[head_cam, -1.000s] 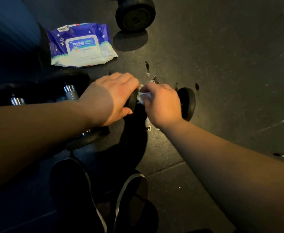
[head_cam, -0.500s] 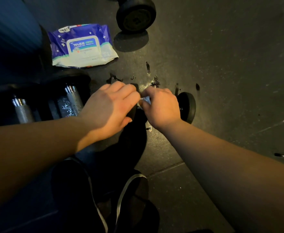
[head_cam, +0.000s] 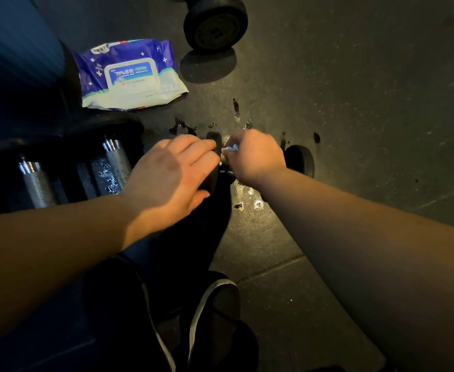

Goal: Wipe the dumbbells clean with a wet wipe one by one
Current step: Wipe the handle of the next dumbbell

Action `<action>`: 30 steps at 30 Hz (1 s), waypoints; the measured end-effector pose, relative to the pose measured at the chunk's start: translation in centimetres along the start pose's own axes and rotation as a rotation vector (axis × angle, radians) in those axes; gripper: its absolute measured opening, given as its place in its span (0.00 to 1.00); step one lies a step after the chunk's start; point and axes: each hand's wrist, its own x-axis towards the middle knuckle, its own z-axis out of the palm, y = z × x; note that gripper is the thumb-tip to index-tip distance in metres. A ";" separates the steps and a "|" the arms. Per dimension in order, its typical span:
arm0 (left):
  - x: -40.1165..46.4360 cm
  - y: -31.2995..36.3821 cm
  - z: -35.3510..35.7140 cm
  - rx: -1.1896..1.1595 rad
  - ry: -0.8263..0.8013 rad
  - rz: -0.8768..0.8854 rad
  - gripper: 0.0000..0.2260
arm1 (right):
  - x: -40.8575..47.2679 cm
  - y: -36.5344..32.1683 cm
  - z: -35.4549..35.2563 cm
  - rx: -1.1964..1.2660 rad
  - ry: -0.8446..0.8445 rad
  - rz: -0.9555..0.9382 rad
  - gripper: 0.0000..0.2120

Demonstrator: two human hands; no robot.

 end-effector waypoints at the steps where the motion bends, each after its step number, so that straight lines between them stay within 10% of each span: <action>1: 0.0 0.0 -0.1 0.003 -0.001 0.006 0.26 | 0.3 0.0 -0.2 0.009 -0.034 0.015 0.07; 10: -1.3 0.8 0.3 0.068 0.049 0.071 0.19 | 0.6 -0.3 -0.1 0.001 -0.168 0.049 0.07; 25: 6.6 -2.9 -2.3 -0.023 -0.231 -0.152 0.26 | -0.9 0.5 2.0 -0.094 0.416 -0.207 0.07; 30: 8.2 -3.7 -2.9 -0.053 -0.415 -0.150 0.45 | -0.8 0.4 2.7 -0.152 0.551 -0.141 0.06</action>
